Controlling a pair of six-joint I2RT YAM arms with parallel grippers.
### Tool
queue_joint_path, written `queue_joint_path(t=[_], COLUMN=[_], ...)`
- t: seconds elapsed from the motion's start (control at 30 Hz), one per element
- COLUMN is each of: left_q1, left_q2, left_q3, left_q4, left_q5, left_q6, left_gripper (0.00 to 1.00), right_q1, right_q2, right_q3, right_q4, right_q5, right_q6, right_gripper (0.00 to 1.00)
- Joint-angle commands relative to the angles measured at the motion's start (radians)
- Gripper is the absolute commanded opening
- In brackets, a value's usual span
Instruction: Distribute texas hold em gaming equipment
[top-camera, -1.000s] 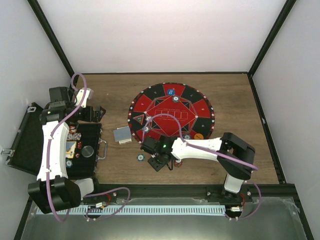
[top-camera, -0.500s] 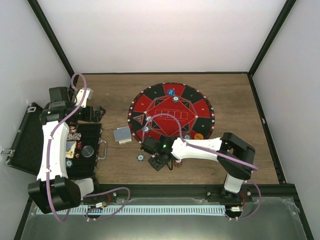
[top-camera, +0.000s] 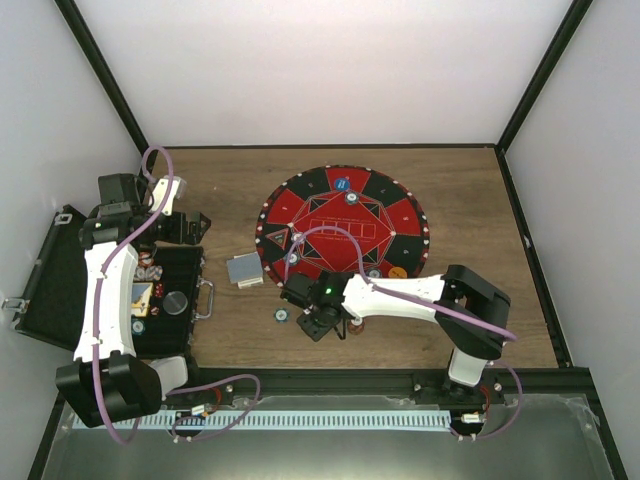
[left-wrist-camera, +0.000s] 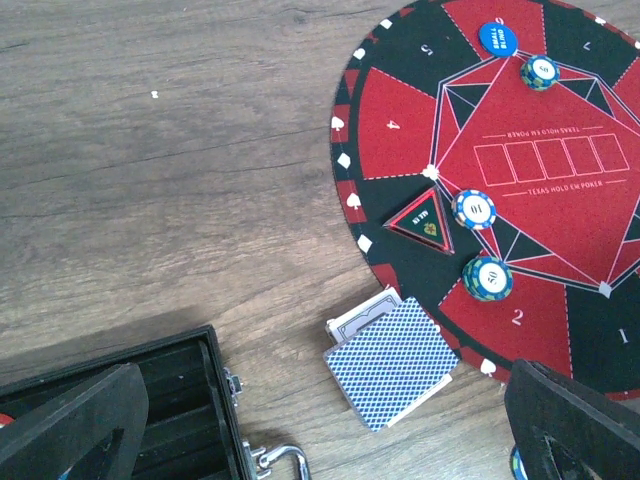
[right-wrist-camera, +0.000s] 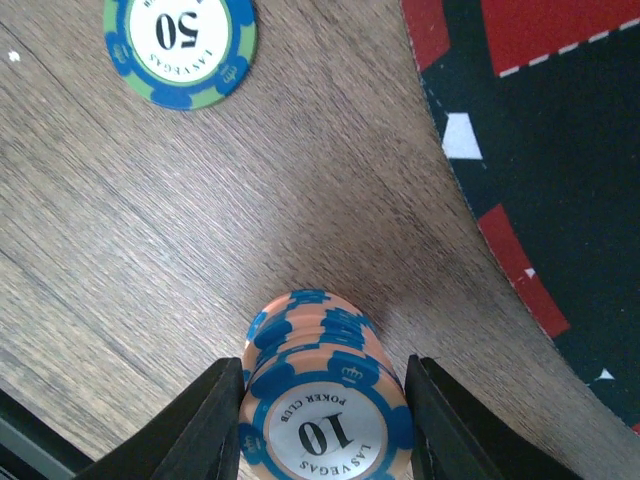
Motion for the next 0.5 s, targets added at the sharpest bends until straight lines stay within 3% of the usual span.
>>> queue_joint_path(t=[0.0, 0.27, 0.47], left_q1=[0.005, 0.006, 0.007], left_q2=[-0.015, -0.019, -0.021], left_q3=[0.008, 0.007, 0.007], left_q4=[-0.001, -0.001, -0.002], left_q5=[0.001, -0.001, -0.001], left_q6=[0.011, 0.012, 0.013], left_gripper=[1.0, 1.0, 1.0], right_q1=[0.009, -0.007, -0.109], right_q2=[-0.019, -0.035, -0.045], right_q3=[0.061, 0.127, 0.183], right_q4=[-0.033, -0.091, -0.107], right_q5=[0.022, 0.066, 0.1], right_q6=[-0.007, -0.014, -0.039], right_gripper=[0.11, 0.09, 0.09])
